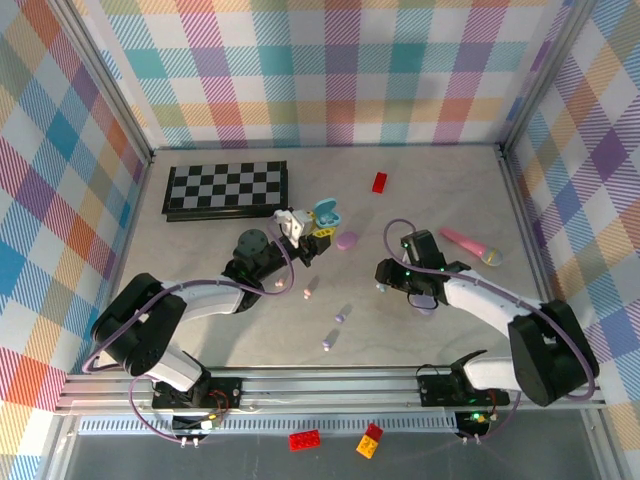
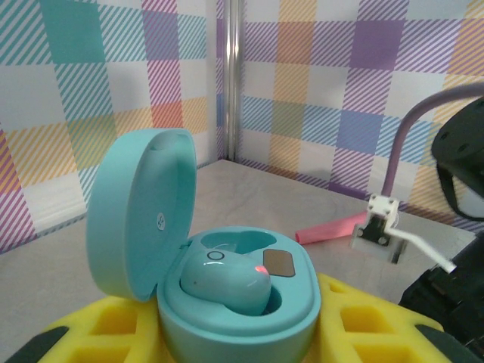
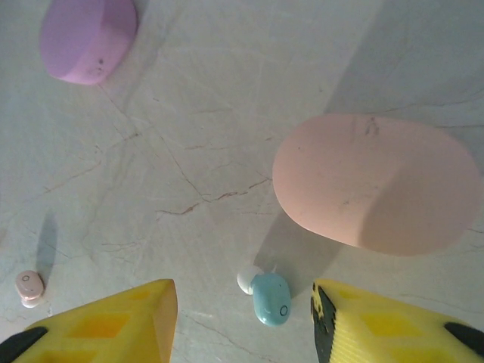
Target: Insert wireless bluetooth earbuds into charging case
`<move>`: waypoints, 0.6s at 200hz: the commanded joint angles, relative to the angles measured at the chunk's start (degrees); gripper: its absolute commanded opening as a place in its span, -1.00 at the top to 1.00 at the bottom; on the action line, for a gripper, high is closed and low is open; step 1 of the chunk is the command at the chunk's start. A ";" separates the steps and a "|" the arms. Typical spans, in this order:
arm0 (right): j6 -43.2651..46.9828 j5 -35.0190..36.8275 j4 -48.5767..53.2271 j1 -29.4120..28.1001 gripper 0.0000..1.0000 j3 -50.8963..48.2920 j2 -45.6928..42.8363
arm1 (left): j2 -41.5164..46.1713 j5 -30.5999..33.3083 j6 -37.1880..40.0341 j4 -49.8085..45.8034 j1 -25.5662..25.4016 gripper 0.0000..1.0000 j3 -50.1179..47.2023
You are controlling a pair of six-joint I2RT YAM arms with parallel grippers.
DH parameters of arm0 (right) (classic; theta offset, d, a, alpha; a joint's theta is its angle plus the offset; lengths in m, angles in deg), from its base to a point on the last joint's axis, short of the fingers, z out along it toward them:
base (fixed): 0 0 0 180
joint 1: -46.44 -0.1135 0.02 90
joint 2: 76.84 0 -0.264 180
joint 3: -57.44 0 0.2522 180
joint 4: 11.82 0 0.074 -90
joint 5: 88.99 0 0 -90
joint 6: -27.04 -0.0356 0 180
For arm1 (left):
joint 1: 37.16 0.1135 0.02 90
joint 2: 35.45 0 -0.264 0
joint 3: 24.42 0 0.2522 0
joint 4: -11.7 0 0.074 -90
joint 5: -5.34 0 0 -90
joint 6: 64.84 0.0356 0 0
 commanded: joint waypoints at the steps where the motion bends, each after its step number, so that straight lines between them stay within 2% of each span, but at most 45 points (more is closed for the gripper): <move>1: 0.15 -3.27 -3.78 0.03 0.01 -0.50 2.38 | 1.78 -1.55 -1.07 0.91 0.56 0.34 -0.87; 120: -1.54 -5.06 -3.66 -2.94 0.00 -1.95 4.76 | 2.76 -2.08 -5.14 2.18 2.13 0.36 -0.54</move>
